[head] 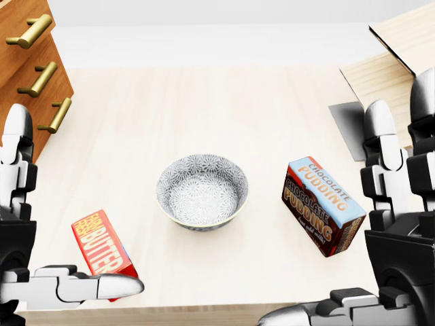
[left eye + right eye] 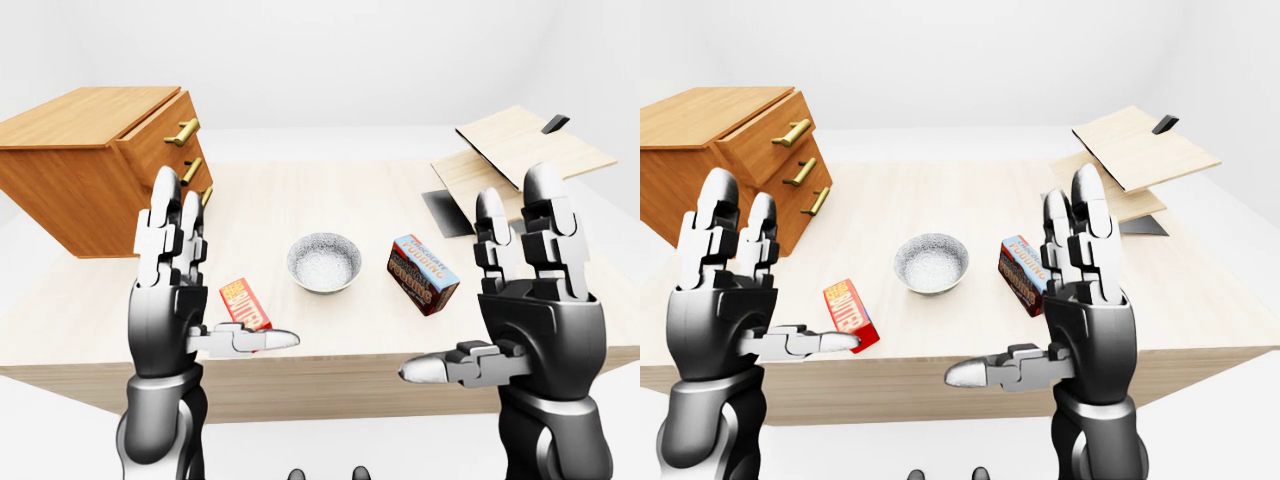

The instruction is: Close the top drawer of the cabinet and put the bowl on top of it.

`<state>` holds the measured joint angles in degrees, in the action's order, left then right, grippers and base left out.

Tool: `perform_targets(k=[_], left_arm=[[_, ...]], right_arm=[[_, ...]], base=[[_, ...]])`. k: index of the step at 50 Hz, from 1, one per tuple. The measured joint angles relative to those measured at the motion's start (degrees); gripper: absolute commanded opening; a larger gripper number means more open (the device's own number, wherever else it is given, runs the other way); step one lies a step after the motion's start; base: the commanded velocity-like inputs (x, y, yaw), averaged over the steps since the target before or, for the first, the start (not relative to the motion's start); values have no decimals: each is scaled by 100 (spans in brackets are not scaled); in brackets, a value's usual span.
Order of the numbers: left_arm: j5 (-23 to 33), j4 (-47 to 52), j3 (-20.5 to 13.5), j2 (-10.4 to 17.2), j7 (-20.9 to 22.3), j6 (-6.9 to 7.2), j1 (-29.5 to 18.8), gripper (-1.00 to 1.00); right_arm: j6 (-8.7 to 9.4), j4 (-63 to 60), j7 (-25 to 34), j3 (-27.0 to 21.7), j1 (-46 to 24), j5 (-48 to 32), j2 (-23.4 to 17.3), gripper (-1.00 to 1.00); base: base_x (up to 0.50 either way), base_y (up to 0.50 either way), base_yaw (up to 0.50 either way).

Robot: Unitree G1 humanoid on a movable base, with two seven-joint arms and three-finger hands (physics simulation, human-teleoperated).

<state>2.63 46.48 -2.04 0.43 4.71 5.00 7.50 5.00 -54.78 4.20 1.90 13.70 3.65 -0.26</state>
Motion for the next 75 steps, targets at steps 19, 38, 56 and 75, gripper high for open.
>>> perform_targets(k=[19, 38, 56, 75], left_arm=[[-23, 187, 40, -39, 70, 0, 289, 100], [-122, 282, -73, -65, 137, 0, 440, 100], [-146, 301, -121, -80, 163, 0, 448, 100], [-146, 272, -132, -81, 173, 0, 451, 100]], right_arm=[[0, -16, 66, 143, 375, 37, -46, 100], [0, 241, 366, -56, 828, 291, -19, 100], [0, 255, 488, -128, 943, 344, 31, 100], [0, 276, 510, -145, 959, 354, 44, 100]], base=[[0, 0, 0], [15, 0, 0], [22, 0, 0], [21, 0, 0]])
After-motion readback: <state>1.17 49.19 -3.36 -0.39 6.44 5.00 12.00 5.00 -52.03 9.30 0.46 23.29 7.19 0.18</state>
